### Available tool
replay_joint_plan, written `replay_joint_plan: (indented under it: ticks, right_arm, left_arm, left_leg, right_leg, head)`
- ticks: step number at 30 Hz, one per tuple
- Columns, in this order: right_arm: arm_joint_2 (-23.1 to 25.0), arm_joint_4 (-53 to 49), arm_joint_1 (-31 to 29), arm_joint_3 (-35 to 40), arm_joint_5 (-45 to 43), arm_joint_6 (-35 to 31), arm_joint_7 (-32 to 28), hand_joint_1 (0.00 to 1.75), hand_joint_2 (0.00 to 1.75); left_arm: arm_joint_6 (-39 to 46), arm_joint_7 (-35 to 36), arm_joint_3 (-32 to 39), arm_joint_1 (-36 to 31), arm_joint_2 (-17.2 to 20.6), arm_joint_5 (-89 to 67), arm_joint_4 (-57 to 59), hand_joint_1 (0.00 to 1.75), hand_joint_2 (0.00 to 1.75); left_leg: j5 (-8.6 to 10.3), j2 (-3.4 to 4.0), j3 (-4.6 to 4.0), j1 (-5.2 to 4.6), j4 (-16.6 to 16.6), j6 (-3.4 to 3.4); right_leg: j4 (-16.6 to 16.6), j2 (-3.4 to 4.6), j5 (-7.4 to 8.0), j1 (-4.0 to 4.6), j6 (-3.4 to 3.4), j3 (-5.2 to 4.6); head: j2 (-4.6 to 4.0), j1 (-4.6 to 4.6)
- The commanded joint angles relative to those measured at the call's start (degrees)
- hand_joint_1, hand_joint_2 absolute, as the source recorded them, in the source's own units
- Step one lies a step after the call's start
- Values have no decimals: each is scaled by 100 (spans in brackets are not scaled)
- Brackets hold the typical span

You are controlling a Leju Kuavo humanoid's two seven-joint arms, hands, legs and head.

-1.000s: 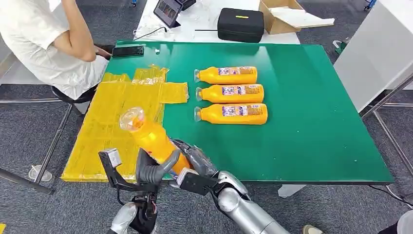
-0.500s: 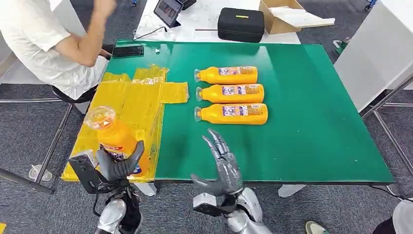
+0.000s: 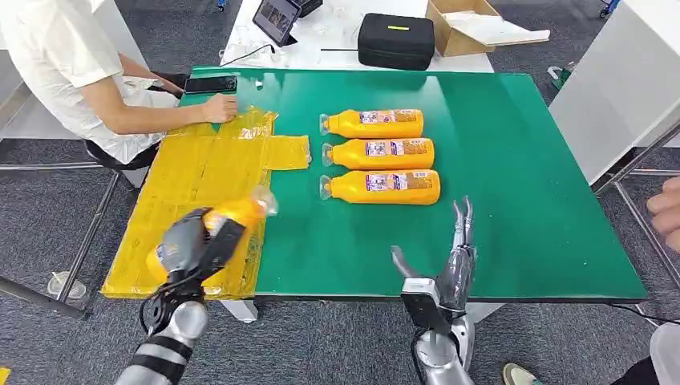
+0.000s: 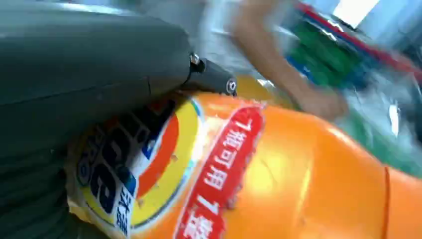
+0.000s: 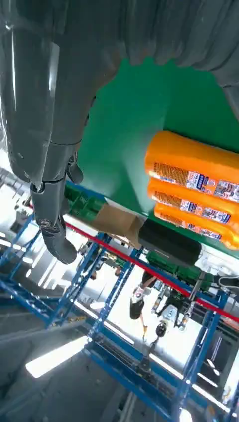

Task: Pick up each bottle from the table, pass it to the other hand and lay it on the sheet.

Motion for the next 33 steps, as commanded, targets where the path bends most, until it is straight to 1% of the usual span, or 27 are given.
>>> replay_joint_plan:
  ticks: [1, 2, 3, 4, 5, 6, 7, 8, 10, 11, 12, 13, 14, 18, 20, 23, 24, 25, 26, 27, 28, 29, 30, 31, 32, 33]
  right_arm:
    - [-304, 543, -238, 551, -331, 9, -9, 0, 175]
    - [-337, 625, -281, 655, -387, 66, -9, 0, 175]
    - [-342, 648, -305, 703, -457, 84, -9, 0, 175]
    - [-343, 630, -315, 753, -514, 99, -9, 0, 175]
    - [-377, 642, -327, 842, -572, 28, -9, 0, 175]
    - [-367, 660, -335, 871, -569, 9, -9, 0, 175]
    - [-366, 674, -335, 892, -611, 35, -9, 0, 175]
    - [-395, 662, -332, 949, -677, 9, -9, 0, 175]
    - [-387, 684, -328, 955, -694, 17, -9, 0, 175]
    - [-400, 713, -331, 976, -731, 46, -9, 0, 175]
    - [-400, 713, -331, 976, -731, 46, -9, 0, 175]
    - [-415, 730, -336, 1006, -735, 25, -9, 0, 175]
    - [-425, 744, -341, 1022, -732, 17, -9, 0, 175]
    - [-434, 765, -364, 1036, -773, 23, -9, 0, 175]
    - [-447, 763, -378, 1071, -820, 24, -9, 0, 175]
    - [-439, 737, -326, 1047, -805, 10, -9, 0, 175]
    - [-448, 730, -319, 1055, -811, 10, -9, 0, 175]
    - [-421, 676, -265, 969, -742, 9, -9, 0, 175]
    - [-421, 657, -239, 958, -735, 9, -9, 0, 175]
    - [-425, 648, -232, 958, -739, 9, -9, 0, 175]
    - [-445, 605, -215, 965, -704, 9, -9, 0, 175]
    - [-451, 621, -225, 952, -625, 9, -9, 0, 175]
    - [-373, 724, -242, 740, -190, 9, -9, 0, 175]
    - [-437, 1001, -338, 749, 106, 9, -8, 0, 175]
    - [-499, 1265, -503, 660, 794, 9, 150, 0, 175]
    - [-508, 1341, -559, 629, 793, 32, 145, 0, 175]
  left_arm:
    - [-1018, 167, -1042, -1153, 401, -674, 2537, 175, 175]
    - [-1373, 126, -963, -1170, 426, -540, 2615, 175, 175]
    - [-1502, 93, -976, -1168, 474, -535, 2663, 175, 175]
    - [-1608, 39, -1063, -1180, 524, -607, 2702, 140, 175]
    - [-1715, 11, -1113, -1187, 568, -640, 2730, 105, 175]
    - [-1719, 3, -1107, -1178, 601, -636, 2747, 45, 175]
    - [-1741, 11, -1114, -1183, 601, -642, 2763, 9, 175]
    - [-1785, 21, -1169, -1197, 609, -692, 2782, 2, 175]
    - [-1797, 28, -1189, -1213, 615, -713, 2786, 0, 175]
    - [-1839, 128, -1216, -1250, 602, -752, 2814, 0, 175]
    - [-1839, 128, -1216, -1250, 602, -752, 2814, 0, 175]
    - [-1885, 181, -1259, -1279, 595, -798, 2820, 0, 175]
    - [-1933, 193, -1264, -1293, 593, -799, 2830, 0, 175]
    - [-2192, 162, -1166, -1371, 597, -659, 2860, 0, 175]
    - [-2192, -84, -1020, -1364, 610, -447, 2731, 0, 175]
    - [-1730, -515, -741, -1233, 482, -65, 2262, 0, 175]
    - [-1699, -557, -719, -1198, 463, -15, 2175, 0, 175]
    - [-1626, -637, -678, -1060, 387, 116, 1837, 0, 175]
    - [-1584, -776, -641, -892, 349, 274, 1495, 0, 175]
    - [-1600, -808, -657, -815, 345, 330, 1334, 0, 175]
    - [-1583, -851, -743, -552, 344, 475, 800, 0, 175]
    - [-1510, -956, -750, -439, 328, 589, 586, 0, 175]
    - [-1470, -939, -860, -194, 308, 735, 85, 0, 175]
    - [-1327, -899, -1030, -9, 315, 779, -352, 0, 175]
    - [-1189, -1002, -1294, 202, 340, 864, -839, 0, 175]
    - [-1176, -931, -1378, 276, 356, 897, -1016, 0, 175]
  left_leg:
    - [-11, 15, 45, 1, -10, 3]
    - [-5, 10, 29, 1, -7, 1]
    - [-8, 17, 45, 2, -10, 1]
    - [-14, 27, 60, 5, -11, 1]
    - [-7, 20, 47, 1, -8, 0]
    - [-11, 32, 63, 3, -13, -1]
    - [-10, 31, 71, 1, -16, -1]
    - [-13, 16, 67, 0, -10, -8]
    - [-21, 40, 90, 4, -14, -12]
    - [-18, 20, 90, 0, -13, -12]
    - [-18, 32, 98, 2, -17, -11]
    - [-15, 21, 97, 1, -14, -13]
    - [-15, 34, 103, 3, -19, -12]
    - [-10, 21, 109, 4, -13, -13]
    - [-10, 26, 113, 3, -16, -14]
    - [-12, 31, 112, 3, -17, -14]
    - [-11, 20, 110, 4, -15, -15]
    - [-10, 9, 110, 3, -13, -14]
    - [-10, 15, 113, 4, -16, -12]
    - [-9, 8, 109, 3, -15, -12]
    - [-11, 10, 107, 2, -12, -11]
    - [-11, 11, 105, 2, -11, -13]
    - [-10, 7, 98, 0, -11, -12]
    - [-19, 14, 106, 2, -12, -7]
    - [-11, 5, 89, 0, -10, -11]
    - [-15, 9, 92, 1, -12, -8]
  right_leg:
    - [-11, 6, -6, 5, -12, 41]
    - [-8, 5, -1, 3, -7, 27]
    - [-11, 8, -2, 6, -12, 41]
    - [-13, 16, -4, 9, -18, 54]
    - [-7, 14, 0, 3, -9, 43]
    - [-12, 22, 0, 7, -16, 58]
    - [-13, 22, 1, 5, -15, 65]
    - [-5, 13, -4, 2, -11, 63]
    - [-11, 33, -8, 8, -31, 79]
    - [-6, 16, -12, 3, -26, 81]
    - [-12, 25, -7, 6, -31, 85]
    - [-8, 16, -10, 4, -28, 86]
    - [-15, 25, -5, 7, -32, 89]
    - [-7, 18, -10, 5, -28, 102]
    - [-9, 20, -8, 5, -30, 108]
    - [-10, 25, -5, 6, -32, 105]
    - [-8, 16, -1, 6, -25, 104]
    - [-6, 6, -4, 5, -21, 104]
    - [-10, 7, -4, 8, -25, 106]
    - [-8, 1, -7, 5, -22, 104]
    - [-6, 3, -9, 4, -21, 100]
    - [-5, 5, -8, 3, -19, 96]
    - [-3, 1, -9, 1, -17, 90]
    - [-10, 1, -15, 6, -23, 99]
    - [-5, -3, -12, 1, -16, 83]
    - [-10, 0, -13, 3, -17, 88]
  head:
    - [0, 0]
    - [0, 0]
    - [2, 0]
    - [0, 0]
    - [0, 0]
    - [0, 0]
    - [2, 0]
    - [0, 0]
    - [0, -2]
    - [0, 0]
    - [0, 0]
    - [0, -2]
    - [0, 0]
    - [0, 2]
    - [0, 0]
    - [0, 0]
    - [0, -2]
    - [0, -2]
    - [0, 2]
    - [0, 0]
    - [0, 0]
    - [0, -2]
    - [0, 0]
    - [0, 0]
    - [0, 2]
    - [0, 0]
